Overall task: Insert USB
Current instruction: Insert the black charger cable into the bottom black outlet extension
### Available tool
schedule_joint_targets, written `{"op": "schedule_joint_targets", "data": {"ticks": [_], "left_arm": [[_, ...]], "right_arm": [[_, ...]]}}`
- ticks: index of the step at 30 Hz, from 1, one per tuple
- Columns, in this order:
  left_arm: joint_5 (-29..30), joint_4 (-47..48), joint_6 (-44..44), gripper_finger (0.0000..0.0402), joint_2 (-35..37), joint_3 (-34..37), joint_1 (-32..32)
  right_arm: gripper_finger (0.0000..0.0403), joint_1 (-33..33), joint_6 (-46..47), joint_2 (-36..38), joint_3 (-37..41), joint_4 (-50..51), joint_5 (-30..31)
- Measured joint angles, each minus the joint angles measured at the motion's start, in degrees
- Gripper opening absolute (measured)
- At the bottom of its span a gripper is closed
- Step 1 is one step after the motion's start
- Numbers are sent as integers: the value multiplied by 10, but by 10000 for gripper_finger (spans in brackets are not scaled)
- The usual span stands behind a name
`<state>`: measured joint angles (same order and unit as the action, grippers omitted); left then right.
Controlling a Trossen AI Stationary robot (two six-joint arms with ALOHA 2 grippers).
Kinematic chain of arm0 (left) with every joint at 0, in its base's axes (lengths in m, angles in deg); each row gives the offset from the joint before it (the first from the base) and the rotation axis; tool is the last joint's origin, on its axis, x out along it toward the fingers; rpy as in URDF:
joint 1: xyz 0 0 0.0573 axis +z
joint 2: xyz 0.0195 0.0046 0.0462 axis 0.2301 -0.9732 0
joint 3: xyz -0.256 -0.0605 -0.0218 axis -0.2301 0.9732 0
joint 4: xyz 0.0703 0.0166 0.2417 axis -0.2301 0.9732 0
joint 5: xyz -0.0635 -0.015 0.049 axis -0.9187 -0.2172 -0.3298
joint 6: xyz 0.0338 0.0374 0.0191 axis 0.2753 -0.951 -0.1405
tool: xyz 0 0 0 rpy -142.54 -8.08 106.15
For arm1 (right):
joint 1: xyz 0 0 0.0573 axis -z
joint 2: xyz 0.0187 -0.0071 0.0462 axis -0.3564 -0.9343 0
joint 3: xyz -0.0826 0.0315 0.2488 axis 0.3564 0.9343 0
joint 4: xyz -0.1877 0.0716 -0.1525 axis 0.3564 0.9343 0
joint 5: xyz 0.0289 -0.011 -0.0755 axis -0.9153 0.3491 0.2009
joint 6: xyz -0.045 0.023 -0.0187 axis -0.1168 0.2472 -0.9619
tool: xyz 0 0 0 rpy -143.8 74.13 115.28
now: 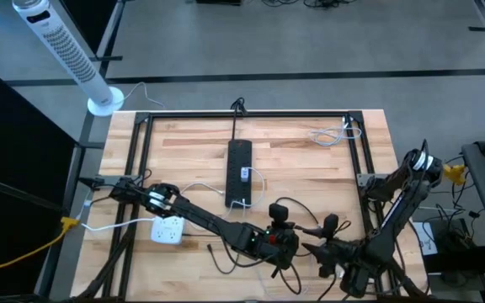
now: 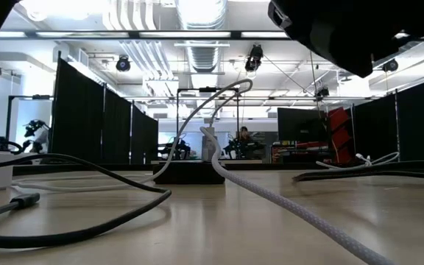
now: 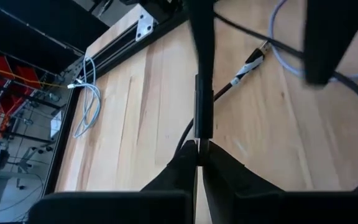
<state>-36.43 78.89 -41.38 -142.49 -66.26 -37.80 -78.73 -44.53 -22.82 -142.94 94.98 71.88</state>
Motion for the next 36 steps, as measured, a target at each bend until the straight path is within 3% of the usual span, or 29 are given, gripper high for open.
{"op": "schedule_joint_targets", "data": {"ticks": [11, 24, 36], "left_arm": [[0, 3, 5, 3, 0, 2, -4], [9, 2, 4, 3, 0, 2, -16], [13, 1, 3, 3, 0, 2, -19]], "right_arm": [[138, -2, -60, -18, -10, 0, 37], [175, 14, -51, -18, -10, 2, 51], [100, 24, -51, -17, -10, 1, 45]]}}
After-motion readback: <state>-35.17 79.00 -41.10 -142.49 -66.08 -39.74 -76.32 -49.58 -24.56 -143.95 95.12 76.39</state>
